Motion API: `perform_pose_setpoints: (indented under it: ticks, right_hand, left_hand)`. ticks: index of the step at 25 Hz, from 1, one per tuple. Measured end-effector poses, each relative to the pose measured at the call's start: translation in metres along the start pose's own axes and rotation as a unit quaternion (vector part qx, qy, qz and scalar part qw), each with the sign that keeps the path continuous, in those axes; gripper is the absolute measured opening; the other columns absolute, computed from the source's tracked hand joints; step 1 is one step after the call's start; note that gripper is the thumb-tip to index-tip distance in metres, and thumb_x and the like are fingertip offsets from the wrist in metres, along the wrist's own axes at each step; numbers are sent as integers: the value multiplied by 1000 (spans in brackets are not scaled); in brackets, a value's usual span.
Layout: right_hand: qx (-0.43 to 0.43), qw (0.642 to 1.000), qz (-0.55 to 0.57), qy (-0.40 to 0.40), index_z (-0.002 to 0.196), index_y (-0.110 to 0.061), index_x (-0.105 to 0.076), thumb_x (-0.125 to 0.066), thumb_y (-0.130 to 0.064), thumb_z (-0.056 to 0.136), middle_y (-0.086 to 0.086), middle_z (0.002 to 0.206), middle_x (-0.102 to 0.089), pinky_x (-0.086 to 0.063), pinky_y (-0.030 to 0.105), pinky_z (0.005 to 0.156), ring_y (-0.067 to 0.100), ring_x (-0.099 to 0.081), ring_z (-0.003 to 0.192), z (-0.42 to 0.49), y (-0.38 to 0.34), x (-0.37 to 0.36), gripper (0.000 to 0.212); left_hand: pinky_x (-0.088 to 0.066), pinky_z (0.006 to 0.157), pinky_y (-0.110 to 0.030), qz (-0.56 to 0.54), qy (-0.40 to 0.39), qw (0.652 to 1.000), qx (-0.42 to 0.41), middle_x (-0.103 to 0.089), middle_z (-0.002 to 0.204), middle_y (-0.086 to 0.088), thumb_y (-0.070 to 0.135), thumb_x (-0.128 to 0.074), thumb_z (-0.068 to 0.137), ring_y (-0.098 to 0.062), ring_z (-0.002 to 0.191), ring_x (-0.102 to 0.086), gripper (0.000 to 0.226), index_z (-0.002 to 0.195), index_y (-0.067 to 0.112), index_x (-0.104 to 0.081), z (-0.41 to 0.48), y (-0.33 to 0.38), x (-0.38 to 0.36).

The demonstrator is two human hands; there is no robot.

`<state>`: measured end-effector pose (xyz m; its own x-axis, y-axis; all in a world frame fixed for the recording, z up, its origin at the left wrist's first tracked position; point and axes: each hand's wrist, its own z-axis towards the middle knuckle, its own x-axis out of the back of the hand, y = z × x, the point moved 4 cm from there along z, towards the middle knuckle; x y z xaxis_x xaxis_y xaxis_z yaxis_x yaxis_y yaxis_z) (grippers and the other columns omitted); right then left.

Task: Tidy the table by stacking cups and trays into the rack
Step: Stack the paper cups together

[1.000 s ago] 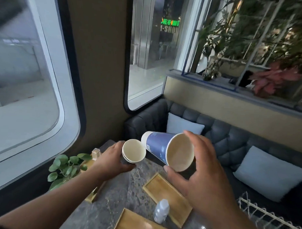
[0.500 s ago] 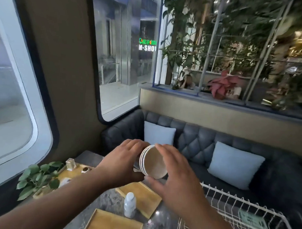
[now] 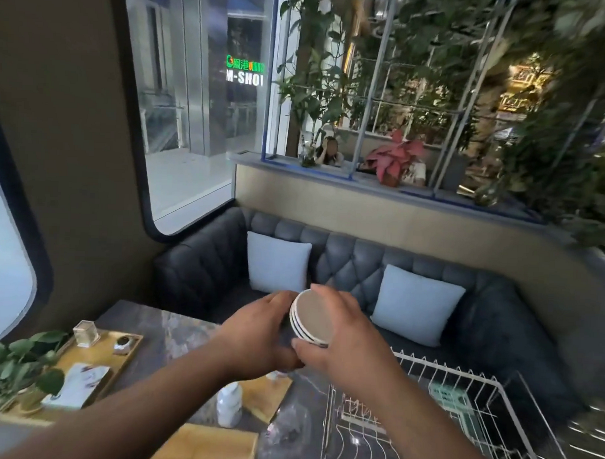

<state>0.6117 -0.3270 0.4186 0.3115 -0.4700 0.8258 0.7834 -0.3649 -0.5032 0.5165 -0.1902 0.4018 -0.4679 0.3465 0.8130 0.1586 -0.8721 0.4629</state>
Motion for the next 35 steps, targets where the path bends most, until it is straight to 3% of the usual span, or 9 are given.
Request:
perform_pose_setpoints:
  ticks: [3, 6, 12, 19, 21, 25, 28, 32, 35]
  right_hand:
    - [-51, 997, -40, -52, 143, -49, -26, -69, -64, 65, -13, 143, -40, -47, 36, 101, 17, -54, 125, 4, 5, -7, 90]
    - [-98, 989, -75, -86, 140, -48, -31, -69, -68, 61, -10, 139, -47, -48, 35, 101, 17, -56, 123, 5, 10, -19, 90]
    - [-180, 969, -118, -118, 139, -48, -32, -66, -74, 56, -9, 141, -51, -47, 32, 95, 15, -57, 121, -3, 25, -47, 93]
    - [-232, 955, -159, -95, 141, -48, -27, -62, -76, 54, -10, 144, -47, -49, 35, 96, 20, -58, 120, -22, 39, -35, 98]
    - [-243, 954, -156, -79, 137, -52, -27, -61, -77, 53, -12, 138, -49, -51, 37, 93, 19, -60, 115, -28, 46, -20, 95]
    - [-254, 955, -147, -45, 139, -52, -30, -64, -76, 55, -14, 133, -48, -53, 40, 92, 16, -60, 111, -37, 69, 9, 94]
    - [-245, 958, -148, -19, 140, -51, -29, -65, -73, 59, -13, 137, -45, -50, 37, 89, 17, -59, 114, -41, 94, 28, 92]
    - [-244, 959, -146, -9, 140, -51, -26, -66, -72, 64, -14, 141, -42, -47, 37, 84, 20, -58, 115, -46, 135, 50, 88]
    - [-238, 961, -137, -17, 142, -50, -26, -66, -71, 67, -12, 143, -41, -46, 36, 86, 21, -57, 117, -48, 167, 58, 88]
  left_hand:
    - [-46, 67, -16, -55, -45, 997, 15, -60, 91, 28, 57, -75, 50, 5, 84, -59, 72, 116, 45, -48, -1, -13, -20]
    - [-40, 61, -12, -82, -100, 991, 35, -61, 87, 28, 69, -74, 52, 11, 74, -57, 67, 109, 45, -49, -5, -29, -43]
    - [-56, 76, -33, -77, -201, 977, 9, -67, 100, 18, 77, -70, 54, -8, 87, -64, 72, 112, 40, -51, -7, -51, -73]
    - [-43, 65, -14, -160, -219, 961, -48, -63, 93, 29, 71, -74, 56, 14, 78, -58, 69, 115, 48, -48, 4, -32, -97]
    - [-35, 60, -10, -156, -212, 963, -60, -61, 93, 28, 72, -71, 56, 10, 73, -55, 70, 117, 50, -44, 12, -19, -104]
    - [-46, 69, -23, -148, -235, 958, -73, -65, 109, 21, 74, -68, 61, -4, 86, -60, 75, 126, 48, -41, 32, 8, -130]
    - [-53, 90, -37, -94, -251, 961, -67, -65, 127, 13, 74, -65, 61, -15, 110, -64, 80, 131, 43, -44, 47, 17, -157]
    - [-41, 106, -34, 33, -246, 967, -61, -50, 149, 3, 64, -67, 73, -19, 134, -47, 76, 138, 31, -47, 55, 19, -200]
    - [-31, 116, -42, 106, -252, 960, -61, -30, 163, 0, 60, -65, 78, -23, 149, -28, 77, 144, 28, -43, 57, 15, -234]
